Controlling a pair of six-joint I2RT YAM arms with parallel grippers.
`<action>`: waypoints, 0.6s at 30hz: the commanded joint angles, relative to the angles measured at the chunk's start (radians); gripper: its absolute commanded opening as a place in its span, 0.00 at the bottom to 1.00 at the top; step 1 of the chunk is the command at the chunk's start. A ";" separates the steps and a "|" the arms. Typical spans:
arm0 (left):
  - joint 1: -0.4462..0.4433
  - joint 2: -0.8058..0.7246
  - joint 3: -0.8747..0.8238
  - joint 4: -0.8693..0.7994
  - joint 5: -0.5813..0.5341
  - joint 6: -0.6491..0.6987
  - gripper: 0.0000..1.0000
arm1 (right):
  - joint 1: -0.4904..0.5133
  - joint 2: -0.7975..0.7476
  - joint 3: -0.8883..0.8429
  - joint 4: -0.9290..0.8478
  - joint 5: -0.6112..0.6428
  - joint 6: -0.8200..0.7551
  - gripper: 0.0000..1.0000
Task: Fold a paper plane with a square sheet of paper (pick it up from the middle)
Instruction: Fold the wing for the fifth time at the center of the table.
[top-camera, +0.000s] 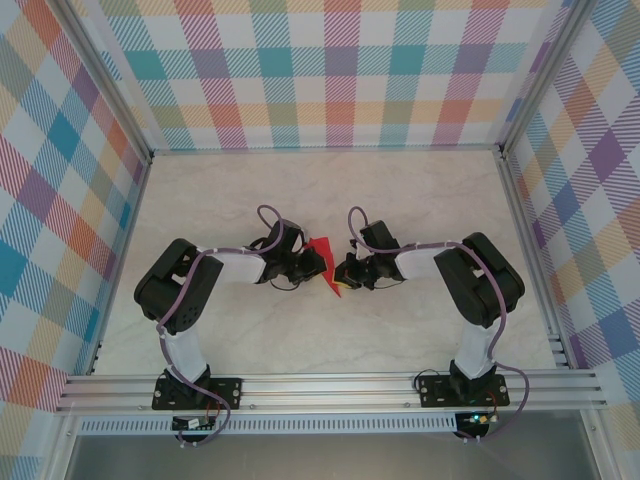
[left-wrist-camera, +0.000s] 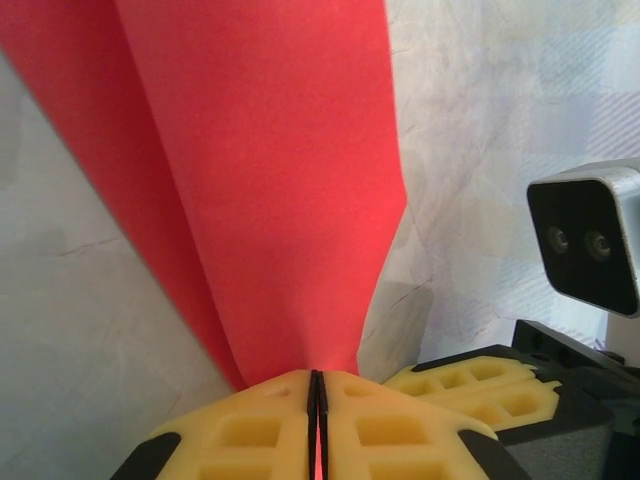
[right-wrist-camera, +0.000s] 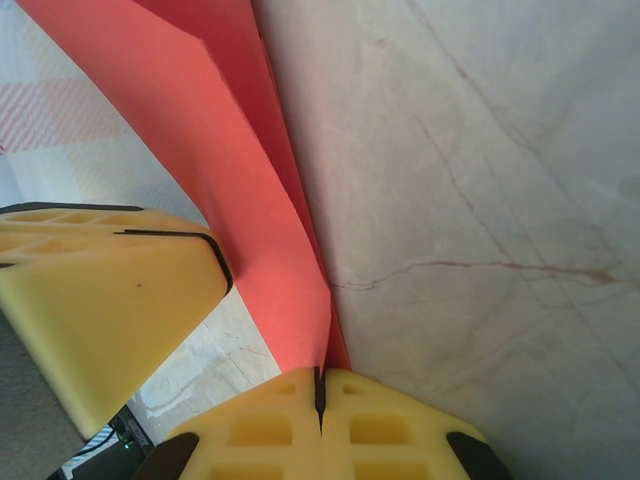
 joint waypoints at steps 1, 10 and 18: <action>-0.009 0.020 0.013 -0.055 -0.026 0.025 0.10 | 0.004 0.024 0.005 -0.068 0.034 -0.019 0.06; -0.009 0.049 0.025 -0.131 -0.080 0.042 0.08 | 0.002 -0.056 0.015 -0.071 -0.031 -0.020 0.14; -0.010 0.051 0.023 -0.135 -0.086 0.042 0.08 | 0.014 -0.097 -0.007 -0.098 -0.045 -0.018 0.17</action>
